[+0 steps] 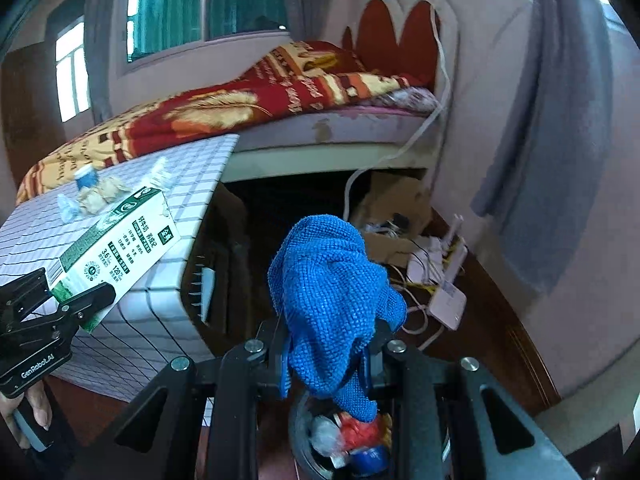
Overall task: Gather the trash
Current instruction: 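Carry the milk carton and blue cloth over the black bin, then open both tools over the bin to drop the carton and cloth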
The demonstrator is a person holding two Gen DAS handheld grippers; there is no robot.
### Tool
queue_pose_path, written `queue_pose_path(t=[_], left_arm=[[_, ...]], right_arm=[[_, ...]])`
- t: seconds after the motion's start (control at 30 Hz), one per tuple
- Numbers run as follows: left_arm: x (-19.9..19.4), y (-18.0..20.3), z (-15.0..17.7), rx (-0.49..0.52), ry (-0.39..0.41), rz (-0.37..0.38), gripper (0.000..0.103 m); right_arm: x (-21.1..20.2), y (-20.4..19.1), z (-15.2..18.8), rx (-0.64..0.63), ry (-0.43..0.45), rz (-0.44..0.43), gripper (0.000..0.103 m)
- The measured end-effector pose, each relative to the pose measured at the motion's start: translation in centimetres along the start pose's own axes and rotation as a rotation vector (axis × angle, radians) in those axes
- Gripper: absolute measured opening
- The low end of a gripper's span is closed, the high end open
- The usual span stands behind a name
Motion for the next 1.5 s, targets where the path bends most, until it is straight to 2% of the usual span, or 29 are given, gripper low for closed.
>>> queue_pose_path(t=[0.3,0.47,0.57,0.8,1.17,1.33,1.4,1.43,1.47,1.5], left_arm=[[3.2,6.9,2.1,0.08,-0.09,0.129,0.04],[6.3,11.0,5.0,0.118,-0.211,0.23,0.04],[7.3,12.9,6.4,0.14,-0.258,0.255,0.04],[9.1,15.6,7.9,0.148,-0.341,0.305,0.04],[11.7,17.7,9.1,0.138,-0.423,0.356,0.04],[12.5,18.4,10.3,0.117,-0.489,0.411,0.041],[13.3,18.3,10.8,0.117,-0.523,0.419,0.043],[13.5,17.9,10.7,0.123,-0.52,0.398,0.054],[13.6,17.2,10.7,0.135,-0.51,0.353,0.076],[13.5,16.0,10.4,0.138,-0.486,0.292,0.084]], right_arm=[[0.9,4.9,5.2,0.035,-0.092,0.063,0.026],[3.4,8.5,10.3,0.087,-0.208,0.082,0.027],[4.2,10.1,12.9,0.113,-0.261,0.09,0.027],[5.6,10.6,14.7,0.105,-0.301,0.071,0.027],[8.2,11.3,17.8,0.105,-0.379,0.045,0.027],[9.2,10.8,18.6,0.089,-0.42,-0.005,0.028],[9.8,10.6,19.1,0.044,-0.437,0.015,0.044],[10.3,10.9,19.5,0.015,-0.448,0.058,0.081],[10.5,11.6,19.8,-0.003,-0.453,0.115,0.103],[10.6,12.1,19.9,-0.004,-0.454,0.138,0.103]])
Point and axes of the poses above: each gripper's, at about its wrist camera, not at the fingertips, and x roughly the way its jaws point, y to its right, z to its underside, the point moved 9 cm from there along x, roughly the way its jaws point, and after that the axes turned 5 degrees about x, right-handed, at the moved point
